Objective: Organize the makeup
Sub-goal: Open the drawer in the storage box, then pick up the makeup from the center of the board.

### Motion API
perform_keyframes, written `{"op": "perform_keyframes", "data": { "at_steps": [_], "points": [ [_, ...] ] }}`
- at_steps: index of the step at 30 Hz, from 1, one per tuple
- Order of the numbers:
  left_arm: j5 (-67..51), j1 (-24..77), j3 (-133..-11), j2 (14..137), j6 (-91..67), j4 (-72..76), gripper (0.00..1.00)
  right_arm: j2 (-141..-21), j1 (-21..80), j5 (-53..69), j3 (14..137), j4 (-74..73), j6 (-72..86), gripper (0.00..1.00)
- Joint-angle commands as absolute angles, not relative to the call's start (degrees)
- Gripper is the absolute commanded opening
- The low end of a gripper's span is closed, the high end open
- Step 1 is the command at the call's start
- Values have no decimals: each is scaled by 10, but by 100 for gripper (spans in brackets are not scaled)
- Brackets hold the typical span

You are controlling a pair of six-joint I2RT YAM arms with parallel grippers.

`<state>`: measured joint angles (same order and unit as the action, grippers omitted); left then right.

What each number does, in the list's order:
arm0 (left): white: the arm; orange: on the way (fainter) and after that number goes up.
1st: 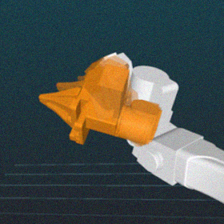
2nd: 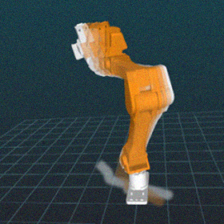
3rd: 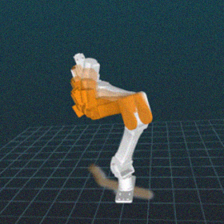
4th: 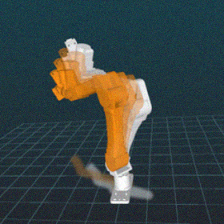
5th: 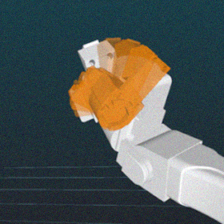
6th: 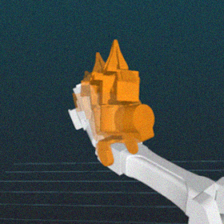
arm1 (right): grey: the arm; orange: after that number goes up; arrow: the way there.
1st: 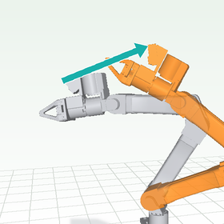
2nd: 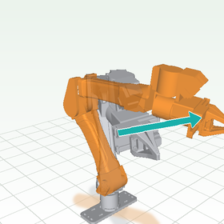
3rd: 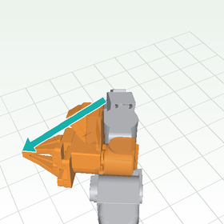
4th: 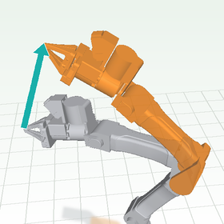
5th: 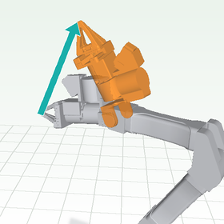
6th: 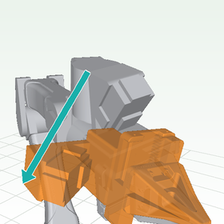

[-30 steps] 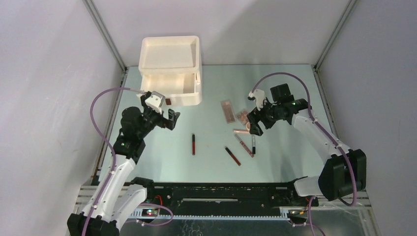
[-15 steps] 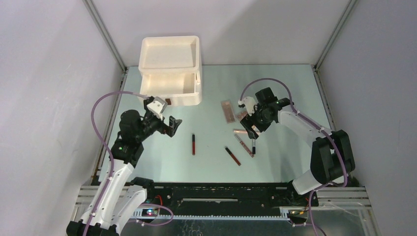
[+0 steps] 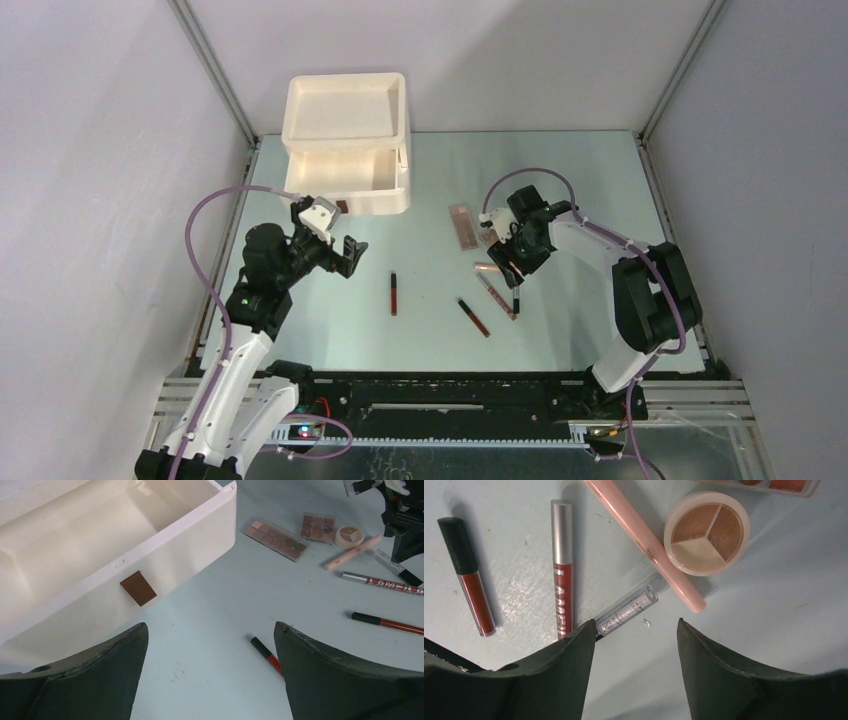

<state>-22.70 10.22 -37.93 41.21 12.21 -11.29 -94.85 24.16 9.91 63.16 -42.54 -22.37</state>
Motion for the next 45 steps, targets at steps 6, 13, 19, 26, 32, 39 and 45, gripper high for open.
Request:
{"op": "perform_keyframes", "data": {
  "at_steps": [6, 13, 19, 26, 32, 39, 45],
  "points": [
    [-226, 102, -392, 409, 142, -107, 100, -983, 250, 116, 637, -420, -202, 60],
    [-224, 102, -394, 410, 143, -108, 100, -1005, 251, 112, 633, -420, -199, 50],
    [-220, 102, -395, 409, 145, -111, 100, -1003, 251, 103, 622, -430, -209, 41],
    [-217, 102, -400, 407, 148, -116, 100, -982, 249, 87, 608, -449, -227, 30],
    [-235, 102, -416, 410, 146, -118, 100, -896, 248, 131, 615, -464, -265, 20],
    [-373, 111, -438, 433, 115, -111, 100, -787, 246, 268, 689, -490, -294, 17],
    [-406, 172, -483, 483, 100, -107, 100, -733, 238, 426, 786, -450, -260, 14]
  ]
}}
